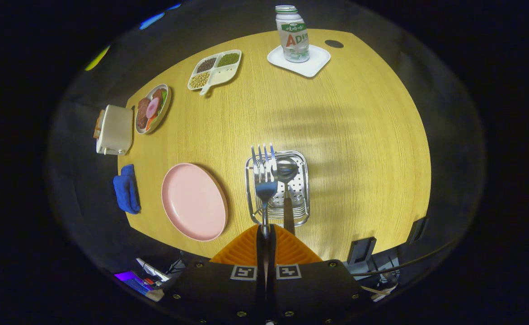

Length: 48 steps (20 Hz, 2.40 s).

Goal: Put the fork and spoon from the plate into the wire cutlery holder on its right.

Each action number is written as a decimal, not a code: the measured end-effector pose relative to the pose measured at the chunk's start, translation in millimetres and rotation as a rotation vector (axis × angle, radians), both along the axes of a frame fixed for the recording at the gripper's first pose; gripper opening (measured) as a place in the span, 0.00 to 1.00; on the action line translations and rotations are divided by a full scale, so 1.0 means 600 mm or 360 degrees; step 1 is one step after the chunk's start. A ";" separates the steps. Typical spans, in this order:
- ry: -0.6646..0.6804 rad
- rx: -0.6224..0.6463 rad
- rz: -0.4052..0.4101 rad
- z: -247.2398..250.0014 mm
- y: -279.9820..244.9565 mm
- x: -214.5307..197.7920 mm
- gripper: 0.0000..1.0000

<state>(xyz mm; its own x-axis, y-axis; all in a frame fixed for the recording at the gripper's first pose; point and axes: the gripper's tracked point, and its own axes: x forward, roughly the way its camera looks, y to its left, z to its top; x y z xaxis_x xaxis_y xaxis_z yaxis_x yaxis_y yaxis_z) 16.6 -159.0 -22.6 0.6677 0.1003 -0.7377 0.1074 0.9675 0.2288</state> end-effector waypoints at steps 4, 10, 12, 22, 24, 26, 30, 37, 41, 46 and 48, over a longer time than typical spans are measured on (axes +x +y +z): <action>0.0128 -0.0027 0.0067 -0.008 0.010 -0.011 0.01; 0.0352 -0.0013 0.0113 -0.022 0.008 -0.013 0.01; 0.0420 0.0020 0.0121 -0.023 0.009 -0.008 0.01; 0.0714 0.0050 0.0193 -0.003 -0.003 -0.004 0.01; 0.0734 0.0072 0.0201 0.007 -0.001 0.003 0.01; 0.0783 0.0075 0.0187 0.006 -0.011 0.011 0.01; 0.0947 0.0034 0.0169 -0.007 -0.033 0.006 0.01; 0.1008 0.0007 0.0179 -0.010 -0.032 0.028 0.04; 0.0948 0.0032 0.0169 -0.008 -0.027 0.041 0.13; 0.0826 0.0092 0.0130 0.000 -0.030 0.050 0.13; 0.0776 0.0099 0.0109 0.001 -0.034 0.053 0.12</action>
